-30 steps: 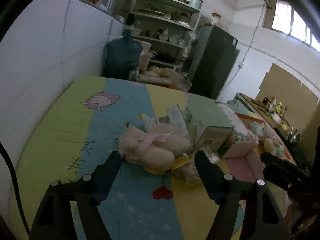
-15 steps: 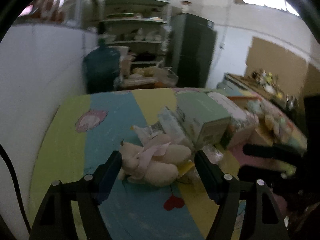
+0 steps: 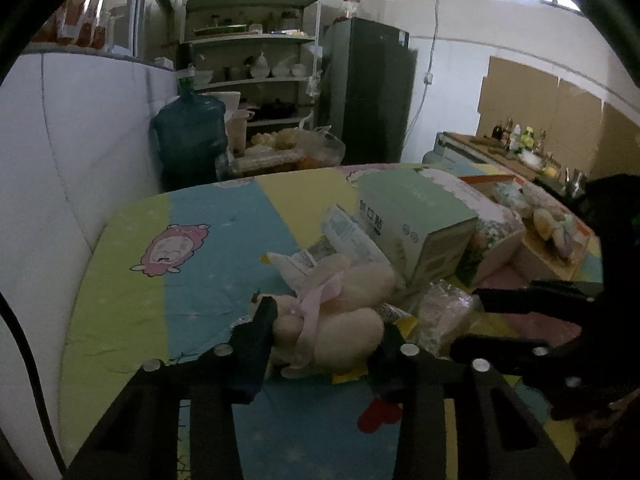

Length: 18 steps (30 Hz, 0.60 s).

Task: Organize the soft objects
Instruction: 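Lower the left tool onto the cream teddy bear while the right tool approaches the clear plastic bag, then grasp the teddy bear with the left tool while the right tool grasps the clear plastic bag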

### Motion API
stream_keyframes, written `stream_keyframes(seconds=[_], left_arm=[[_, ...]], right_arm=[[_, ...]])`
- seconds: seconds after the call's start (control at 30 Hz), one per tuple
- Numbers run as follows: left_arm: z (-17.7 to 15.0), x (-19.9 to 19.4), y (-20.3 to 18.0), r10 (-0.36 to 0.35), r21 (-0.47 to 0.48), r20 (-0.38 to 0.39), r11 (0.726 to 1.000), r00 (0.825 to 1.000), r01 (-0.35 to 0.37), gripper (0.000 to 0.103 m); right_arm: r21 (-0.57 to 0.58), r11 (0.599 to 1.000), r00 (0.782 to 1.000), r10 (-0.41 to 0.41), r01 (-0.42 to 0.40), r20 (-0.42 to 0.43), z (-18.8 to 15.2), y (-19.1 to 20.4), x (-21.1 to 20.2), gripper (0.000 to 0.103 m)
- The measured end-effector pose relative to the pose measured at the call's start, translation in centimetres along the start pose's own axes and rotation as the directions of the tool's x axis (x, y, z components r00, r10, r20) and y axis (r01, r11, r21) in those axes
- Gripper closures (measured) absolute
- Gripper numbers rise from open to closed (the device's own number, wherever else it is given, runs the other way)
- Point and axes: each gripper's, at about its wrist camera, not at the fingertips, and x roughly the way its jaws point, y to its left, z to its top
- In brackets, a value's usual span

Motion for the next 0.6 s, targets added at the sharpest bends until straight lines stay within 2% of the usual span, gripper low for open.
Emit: stream_keyframes(seconds=[0.2,0.23,0.27,0.43,0.6], left_arm=[[-0.1,-0.8,1.3,-0.015,-0.092,0.041,0.996,0.999,0.018,0.069],[-0.1,-0.9,1.5,-0.015,-0.102,0.045,0.995,0.999,0.020,0.069],[-0.1,-1.0,1.5,-0.015,-0.108,0.048,0.994,0.999,0.020,0.069],[-0.4,-1.6,1.9,-0.013,-0.152,0.058,0.988,0.998,0.022,0.069],[-0.5,-2.2,1.7,0.000,-0.152,0.066,0.988,0.998,0.010,0.069]], right_arm=[[-0.012,1.000,0.998,0.018,-0.019,-0.065,0.1,0.3,1.6,0.032],[-0.010,1.000,0.997,0.020,-0.021,-0.070,0.1,0.3,1.7,0.037],[-0.012,1.000,0.998,0.016,-0.017,-0.067,0.1,0.3,1.6,0.047],[-0.030,1.000,0.998,0.002,-0.004,-0.062,0.1,0.6,1.6,0.047],[-0.020,1.000,0.999,0.003,-0.004,-0.052,0.0,0.4,1.3,0.048]])
